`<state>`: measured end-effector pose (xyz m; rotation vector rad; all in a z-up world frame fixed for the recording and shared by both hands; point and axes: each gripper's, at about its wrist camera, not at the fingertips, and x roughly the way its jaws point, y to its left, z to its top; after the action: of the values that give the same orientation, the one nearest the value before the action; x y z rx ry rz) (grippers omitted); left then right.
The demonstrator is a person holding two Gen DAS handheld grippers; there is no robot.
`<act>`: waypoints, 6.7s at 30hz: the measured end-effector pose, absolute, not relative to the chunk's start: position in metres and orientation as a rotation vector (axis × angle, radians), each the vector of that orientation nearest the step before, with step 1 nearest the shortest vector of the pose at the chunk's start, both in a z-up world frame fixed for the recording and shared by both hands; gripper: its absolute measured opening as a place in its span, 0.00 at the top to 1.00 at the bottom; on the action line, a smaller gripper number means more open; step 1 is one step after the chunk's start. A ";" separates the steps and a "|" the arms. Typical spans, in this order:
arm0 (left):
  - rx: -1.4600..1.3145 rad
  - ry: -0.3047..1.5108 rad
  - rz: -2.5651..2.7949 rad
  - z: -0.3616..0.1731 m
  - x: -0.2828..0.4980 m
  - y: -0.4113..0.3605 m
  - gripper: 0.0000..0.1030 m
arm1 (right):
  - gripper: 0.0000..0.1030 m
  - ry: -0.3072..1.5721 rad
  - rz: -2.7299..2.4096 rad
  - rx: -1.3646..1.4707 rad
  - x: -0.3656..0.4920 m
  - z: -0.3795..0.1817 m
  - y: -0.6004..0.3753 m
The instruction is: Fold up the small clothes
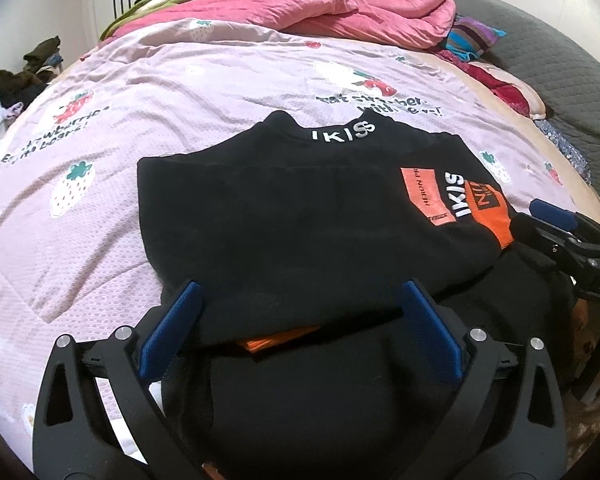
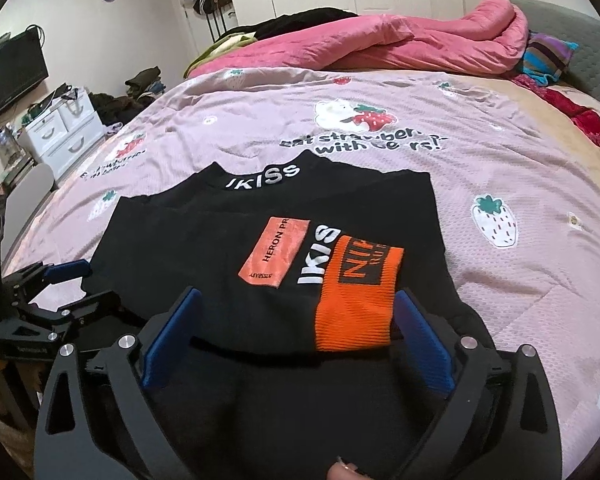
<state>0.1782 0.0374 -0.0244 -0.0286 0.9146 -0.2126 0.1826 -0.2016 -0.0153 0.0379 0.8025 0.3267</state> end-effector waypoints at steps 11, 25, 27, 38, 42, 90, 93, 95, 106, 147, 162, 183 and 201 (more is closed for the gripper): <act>-0.038 0.888 -0.201 -0.017 0.171 0.048 0.09 | 0.04 0.785 0.328 0.038 0.175 -0.009 -0.199; -0.038 0.849 -0.187 -0.007 0.153 0.061 0.09 | 0.04 0.757 0.339 0.032 0.156 0.001 -0.196; -0.040 0.844 -0.183 -0.006 0.149 0.064 0.09 | 0.04 0.751 0.339 0.030 0.153 0.002 -0.197; -0.081 0.824 -0.185 -0.001 0.131 0.077 0.09 | 0.04 0.731 0.330 0.029 0.135 0.009 -0.207; -0.084 0.824 -0.165 -0.002 0.129 0.084 0.09 | 0.04 0.731 0.326 0.029 0.130 0.009 -0.210; -0.188 0.891 -0.060 -0.052 0.041 0.090 0.09 | 0.04 0.824 0.297 0.009 0.081 -0.027 -0.254; -0.183 0.902 -0.054 -0.055 0.039 0.088 0.09 | 0.04 0.833 0.291 0.015 0.080 -0.030 -0.259; -0.174 0.906 -0.047 -0.057 0.037 0.086 0.09 | 0.04 0.838 0.287 0.014 0.079 -0.032 -0.261; -0.162 0.916 -0.027 -0.064 0.025 0.085 0.09 | 0.04 0.868 0.264 0.007 0.071 -0.041 -0.276; -0.200 1.010 -0.080 -0.083 -0.033 0.069 0.09 | 0.21 1.026 0.316 0.100 0.010 -0.063 -0.344; -0.282 0.994 -0.093 -0.082 -0.032 0.080 0.09 | 0.92 0.970 0.468 -0.002 -0.007 -0.054 -0.322; -0.367 0.919 -0.157 -0.061 -0.040 0.090 0.95 | 0.93 0.715 0.588 0.274 -0.003 -0.015 -0.346; -0.263 0.672 -0.162 0.021 -0.010 0.094 0.96 | 0.93 0.546 0.528 0.356 0.022 0.024 -0.367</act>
<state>-0.0102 0.0941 0.0207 -0.2632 0.6718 -0.1623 0.0225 -0.3674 0.0240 0.3560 0.5464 0.5280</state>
